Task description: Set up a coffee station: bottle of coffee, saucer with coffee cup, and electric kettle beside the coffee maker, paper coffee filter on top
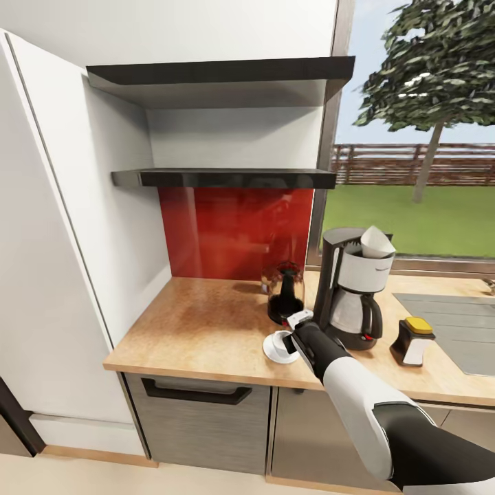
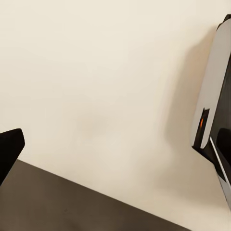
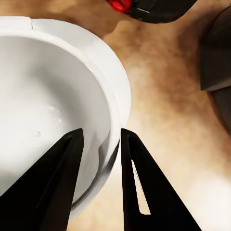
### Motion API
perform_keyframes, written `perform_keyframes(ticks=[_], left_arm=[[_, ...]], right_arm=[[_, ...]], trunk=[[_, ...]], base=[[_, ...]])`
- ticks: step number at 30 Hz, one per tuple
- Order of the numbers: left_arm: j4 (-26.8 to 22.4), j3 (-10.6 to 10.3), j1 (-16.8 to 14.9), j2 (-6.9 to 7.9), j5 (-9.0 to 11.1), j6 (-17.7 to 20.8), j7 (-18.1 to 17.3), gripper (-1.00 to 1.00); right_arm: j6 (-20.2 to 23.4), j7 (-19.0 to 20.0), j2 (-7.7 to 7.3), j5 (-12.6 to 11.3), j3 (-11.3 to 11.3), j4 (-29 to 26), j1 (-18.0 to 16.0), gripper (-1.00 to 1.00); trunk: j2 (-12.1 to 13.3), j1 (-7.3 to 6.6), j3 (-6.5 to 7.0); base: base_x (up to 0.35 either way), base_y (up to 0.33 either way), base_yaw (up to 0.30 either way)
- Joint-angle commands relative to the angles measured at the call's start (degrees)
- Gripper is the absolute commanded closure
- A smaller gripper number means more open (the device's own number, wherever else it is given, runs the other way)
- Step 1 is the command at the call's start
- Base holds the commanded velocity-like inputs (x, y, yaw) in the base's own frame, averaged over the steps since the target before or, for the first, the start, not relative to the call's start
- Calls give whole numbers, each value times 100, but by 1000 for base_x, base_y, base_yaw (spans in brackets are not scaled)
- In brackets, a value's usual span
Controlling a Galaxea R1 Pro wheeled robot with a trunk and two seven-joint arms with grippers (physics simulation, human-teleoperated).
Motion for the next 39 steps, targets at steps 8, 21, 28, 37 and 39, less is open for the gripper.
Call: perform_keyframes(ticks=[8, 21, 28, 37, 39], left_arm=[[-9, 7, 5, -1, 36, -14, 0, -100], [-9, 7, 5, -1, 34, -15, 0, -100], [-9, 7, 5, 7, 36, -7, -1, -100], [-9, 7, 5, -1, 36, -6, 0, -100], [-9, 7, 5, -1, 36, -6, 0, -100]], right_arm=[[22, -1, 4, 8, -14, 2, 0, 100], [16, 6, 4, 3, -12, 53, 0, 100], [-12, 5, 4, -4, -12, 117, 0, 100], [-22, 6, 4, -4, -13, 123, 0, 100], [-22, 5, 4, -4, -13, 124, 0, 100]], trunk=[[-3, 3, -1], [-3, 3, -1], [-3, 3, -1], [-3, 3, -1], [-3, 3, -1]], base=[[90, 0, 0], [4, 0, 0], [46, 0, 0], [65, 0, 0], [6, 0, 0]])
